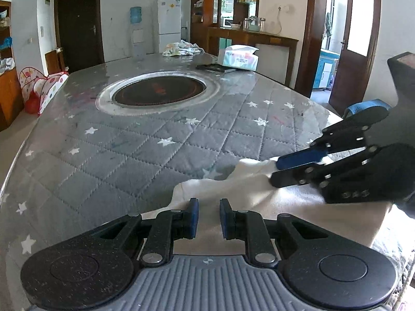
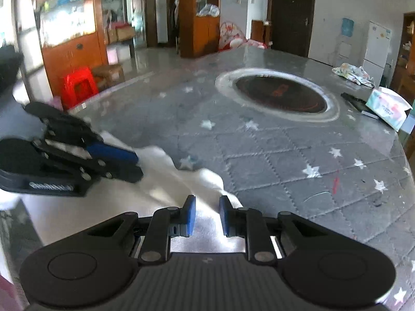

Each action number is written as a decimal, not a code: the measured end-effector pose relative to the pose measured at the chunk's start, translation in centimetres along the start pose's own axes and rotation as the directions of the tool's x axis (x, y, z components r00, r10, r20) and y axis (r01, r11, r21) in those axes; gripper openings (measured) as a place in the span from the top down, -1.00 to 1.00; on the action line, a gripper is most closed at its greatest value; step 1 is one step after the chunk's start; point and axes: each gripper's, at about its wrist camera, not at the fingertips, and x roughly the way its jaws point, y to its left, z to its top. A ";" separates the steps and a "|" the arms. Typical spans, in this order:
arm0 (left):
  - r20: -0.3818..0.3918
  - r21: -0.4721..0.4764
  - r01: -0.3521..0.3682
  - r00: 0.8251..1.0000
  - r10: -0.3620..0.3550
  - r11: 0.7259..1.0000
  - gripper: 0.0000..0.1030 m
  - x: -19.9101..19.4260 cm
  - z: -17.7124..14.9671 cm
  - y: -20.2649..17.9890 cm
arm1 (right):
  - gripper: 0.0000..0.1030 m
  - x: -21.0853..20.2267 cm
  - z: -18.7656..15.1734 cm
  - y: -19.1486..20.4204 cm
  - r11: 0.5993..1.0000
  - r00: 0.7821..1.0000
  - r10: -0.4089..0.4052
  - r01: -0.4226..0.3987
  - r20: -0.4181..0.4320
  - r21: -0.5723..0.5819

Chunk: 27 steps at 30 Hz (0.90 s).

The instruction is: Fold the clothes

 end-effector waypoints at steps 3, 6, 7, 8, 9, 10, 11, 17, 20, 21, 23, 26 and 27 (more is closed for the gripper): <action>-0.006 -0.009 0.002 1.000 -0.002 1.000 0.61 0.2 -0.1 0.1 | 0.65 -0.2 0.4 0.0 1.000 1.000 -0.007 0.007 0.000 -0.002; -0.008 -0.014 0.005 1.000 -0.005 1.000 0.61 0.2 0.0 0.2 | 0.63 -1.5 0.7 0.2 1.000 1.000 -0.010 0.010 0.017 -0.017; -0.008 -0.010 0.005 1.000 -0.005 1.000 0.61 0.2 -0.1 0.2 | 0.63 -2.1 0.6 0.4 1.000 1.000 -0.004 0.005 0.026 -0.028; -0.008 -0.005 0.003 1.000 -0.003 1.000 0.61 0.2 -0.1 0.1 | 0.63 -2.8 0.6 0.6 0.999 0.999 0.001 0.001 0.035 -0.043; -0.009 -0.002 0.000 1.000 0.000 1.000 0.61 0.2 -0.1 0.0 | 0.63 -3.4 0.4 0.8 0.998 0.999 0.006 -0.004 0.042 -0.059; -0.009 0.000 -0.002 1.000 0.002 1.000 0.61 0.2 -0.1 0.0 | 0.63 -4.0 0.1 1.1 0.997 0.999 0.013 -0.009 0.045 -0.074; -0.009 0.003 -0.005 1.000 0.005 1.000 0.61 0.2 -0.1 0.0 | 0.63 -4.5 -0.3 1.4 0.996 0.999 0.018 -0.014 0.045 -0.084; -0.006 0.033 -0.032 0.999 0.032 0.999 0.60 0.3 -0.2 -0.6 | 0.63 -5.3 -3.0 1.7 0.994 1.000 0.017 -0.015 0.012 -0.104; -0.005 0.047 -0.047 0.999 0.047 0.998 0.60 0.3 -0.2 -0.9 | 0.63 -5.6 -4.0 1.1 0.997 1.000 -0.003 0.003 0.009 -0.073; -0.007 0.046 -0.051 0.999 0.051 0.998 0.58 0.3 -0.2 -0.9 | 0.63 -5.9 -4.1 0.9 0.998 1.000 -0.003 0.004 0.016 -0.066; -0.009 0.043 -0.059 0.998 0.059 0.997 0.57 0.3 -0.1 -0.9 | 0.62 -6.6 -4.2 0.8 0.998 0.999 -0.007 0.009 0.034 -0.064; -0.003 0.034 -0.082 0.997 0.082 0.996 0.55 -0.2 0.0 -1.2 | 0.61 -7.7 -4.3 0.7 0.998 0.998 0.006 -0.003 0.066 -0.058; 0.005 0.033 -0.087 0.996 0.087 0.996 0.55 -0.6 0.1 -1.4 | 0.61 -8.0 -4.5 0.8 0.998 0.998 0.010 -0.006 0.070 -0.062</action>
